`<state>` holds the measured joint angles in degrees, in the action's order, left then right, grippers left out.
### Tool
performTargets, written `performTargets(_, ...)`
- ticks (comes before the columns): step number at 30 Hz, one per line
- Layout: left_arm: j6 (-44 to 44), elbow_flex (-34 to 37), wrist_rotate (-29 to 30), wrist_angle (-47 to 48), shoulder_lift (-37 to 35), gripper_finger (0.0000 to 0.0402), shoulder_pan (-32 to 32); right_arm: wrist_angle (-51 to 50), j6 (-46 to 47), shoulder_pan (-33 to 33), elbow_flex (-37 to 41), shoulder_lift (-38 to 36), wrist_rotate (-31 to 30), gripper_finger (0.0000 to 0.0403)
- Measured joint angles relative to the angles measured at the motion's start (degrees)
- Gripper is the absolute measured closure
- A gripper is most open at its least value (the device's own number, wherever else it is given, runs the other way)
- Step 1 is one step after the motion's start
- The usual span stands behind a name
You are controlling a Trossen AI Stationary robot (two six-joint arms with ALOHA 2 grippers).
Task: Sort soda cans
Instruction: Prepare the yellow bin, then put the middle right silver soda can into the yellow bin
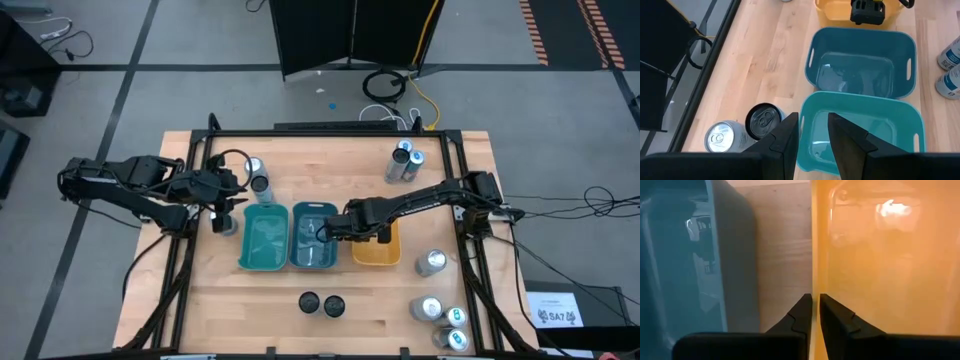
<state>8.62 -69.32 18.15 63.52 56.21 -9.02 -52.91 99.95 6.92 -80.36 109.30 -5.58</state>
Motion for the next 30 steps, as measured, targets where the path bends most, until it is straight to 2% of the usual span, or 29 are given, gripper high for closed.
performTargets(8, 0.02, 0.0, 0.0, -0.01, 0.0, 0.0285, 0.0, -0.01, -1.61, 0.11, 0.07, -0.68, 0.0, 0.0343)
performTargets(14, 0.04, 0.0, 0.02, -0.01, 0.0, 0.0285, 0.0, -1.41, -5.69, 0.02, 0.07, -6.53, -0.33, 0.0337)
performTargets(22, 0.07, 0.0, 0.02, -0.04, 0.0, 0.0285, -0.02, -2.97, -26.51, -0.61, 0.04, -15.66, -0.43, 0.0337)
performTargets(30, 0.02, 0.0, 0.02, -0.08, 0.0, 0.0285, 0.0, -3.45, -38.53, -0.41, 0.04, -19.74, -1.81, 0.0337)
